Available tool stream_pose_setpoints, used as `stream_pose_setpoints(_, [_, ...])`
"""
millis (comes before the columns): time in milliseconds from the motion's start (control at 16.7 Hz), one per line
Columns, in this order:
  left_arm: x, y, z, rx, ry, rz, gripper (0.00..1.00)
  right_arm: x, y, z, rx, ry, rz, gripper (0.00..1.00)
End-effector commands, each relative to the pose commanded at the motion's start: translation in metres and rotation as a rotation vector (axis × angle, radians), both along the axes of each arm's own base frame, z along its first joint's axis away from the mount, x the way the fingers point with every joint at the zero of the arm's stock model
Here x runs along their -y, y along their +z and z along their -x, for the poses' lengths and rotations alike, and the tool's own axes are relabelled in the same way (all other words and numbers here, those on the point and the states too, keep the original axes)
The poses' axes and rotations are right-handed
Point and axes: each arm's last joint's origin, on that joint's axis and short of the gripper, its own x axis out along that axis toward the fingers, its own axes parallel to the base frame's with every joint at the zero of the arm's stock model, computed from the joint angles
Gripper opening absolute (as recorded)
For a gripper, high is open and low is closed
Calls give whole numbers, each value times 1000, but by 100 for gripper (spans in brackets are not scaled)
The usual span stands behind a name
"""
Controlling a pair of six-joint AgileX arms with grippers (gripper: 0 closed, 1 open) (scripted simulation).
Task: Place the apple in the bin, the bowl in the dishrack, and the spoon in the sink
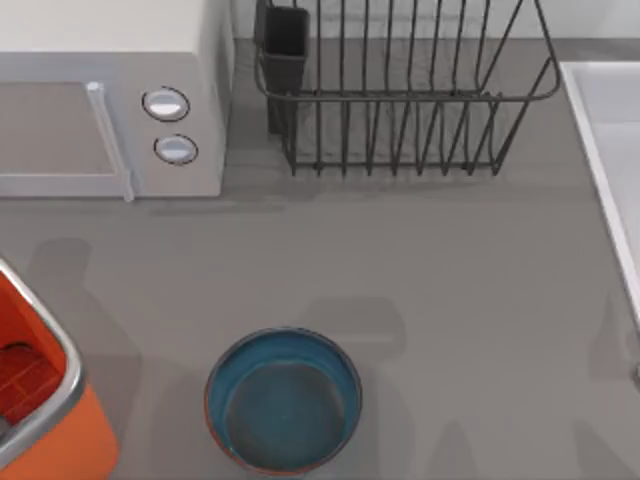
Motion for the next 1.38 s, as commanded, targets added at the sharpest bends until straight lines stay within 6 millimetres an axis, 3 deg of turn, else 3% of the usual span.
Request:
stream_pose_setpoints(540, [0,0,0,0,0,0,98,0,0,0,0,0,0,100])
stream_pose_setpoints(1140, [0,0,0,2,-1,0,100,0,0,0,0,0,0,100])
stream_pose_setpoints(1380, [1,-2,11,119,-89,0,100,0,0,0,0,0,0,100])
